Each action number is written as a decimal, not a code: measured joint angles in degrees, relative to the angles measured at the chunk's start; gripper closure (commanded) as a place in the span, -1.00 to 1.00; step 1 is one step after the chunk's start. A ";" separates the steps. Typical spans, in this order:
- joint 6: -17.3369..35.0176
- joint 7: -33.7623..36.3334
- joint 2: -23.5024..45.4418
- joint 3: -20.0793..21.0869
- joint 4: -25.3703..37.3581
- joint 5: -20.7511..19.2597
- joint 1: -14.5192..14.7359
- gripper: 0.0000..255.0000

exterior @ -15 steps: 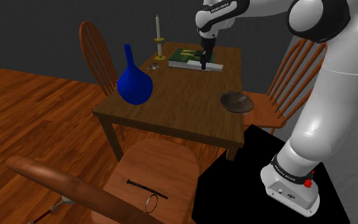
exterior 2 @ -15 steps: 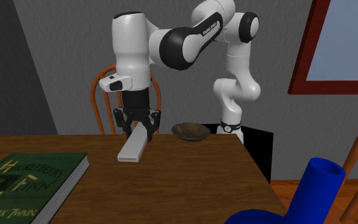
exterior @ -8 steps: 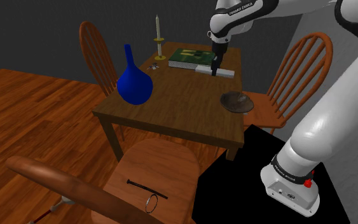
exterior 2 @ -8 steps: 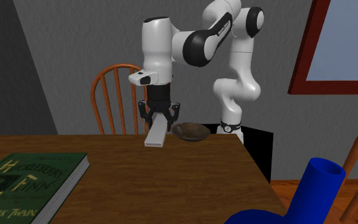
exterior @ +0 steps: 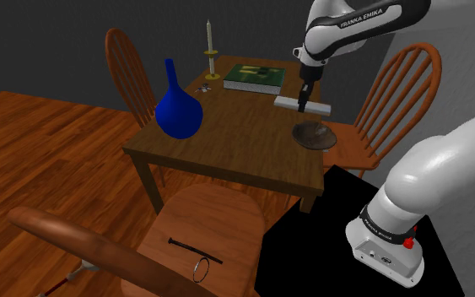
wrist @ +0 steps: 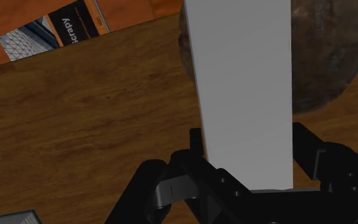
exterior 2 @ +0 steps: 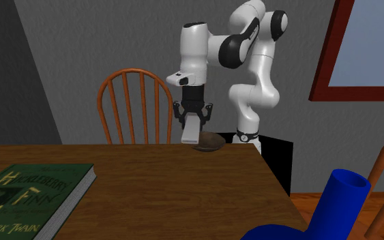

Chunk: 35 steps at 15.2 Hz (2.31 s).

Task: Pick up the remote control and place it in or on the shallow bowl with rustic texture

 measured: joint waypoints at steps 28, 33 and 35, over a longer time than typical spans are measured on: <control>8.62 0.96 -10.82 -0.34 -19.44 -3.03 -2.19 -1.00; 5.65 1.00 -12.67 0.04 -18.18 -2.82 -2.16 -1.00; 1.70 0.96 -14.30 0.46 -15.88 -2.49 -2.05 -1.00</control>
